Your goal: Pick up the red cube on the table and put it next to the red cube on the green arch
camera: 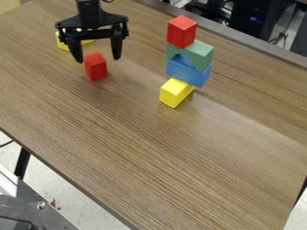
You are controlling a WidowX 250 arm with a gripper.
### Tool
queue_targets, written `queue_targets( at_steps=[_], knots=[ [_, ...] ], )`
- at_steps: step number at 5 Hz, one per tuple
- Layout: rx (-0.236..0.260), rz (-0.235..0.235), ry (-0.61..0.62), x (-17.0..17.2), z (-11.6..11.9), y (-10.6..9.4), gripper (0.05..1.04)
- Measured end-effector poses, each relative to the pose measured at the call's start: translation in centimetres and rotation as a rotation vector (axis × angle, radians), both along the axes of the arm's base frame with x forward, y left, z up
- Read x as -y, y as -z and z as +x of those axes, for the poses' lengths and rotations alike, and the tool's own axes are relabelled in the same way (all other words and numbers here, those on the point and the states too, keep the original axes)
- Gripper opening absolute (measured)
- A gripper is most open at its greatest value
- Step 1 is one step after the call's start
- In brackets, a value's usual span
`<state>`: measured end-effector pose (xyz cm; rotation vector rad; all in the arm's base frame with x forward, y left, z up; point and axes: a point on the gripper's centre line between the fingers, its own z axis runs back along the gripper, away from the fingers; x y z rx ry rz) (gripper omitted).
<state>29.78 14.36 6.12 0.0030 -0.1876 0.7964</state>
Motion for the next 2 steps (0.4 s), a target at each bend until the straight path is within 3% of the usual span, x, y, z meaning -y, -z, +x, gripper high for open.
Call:
queue_targets(
  at_steps=[2],
  knots=[
    [-0.028, -0.008, -0.078, -0.24, 0.39, 1.22, 0.999]
  ],
)
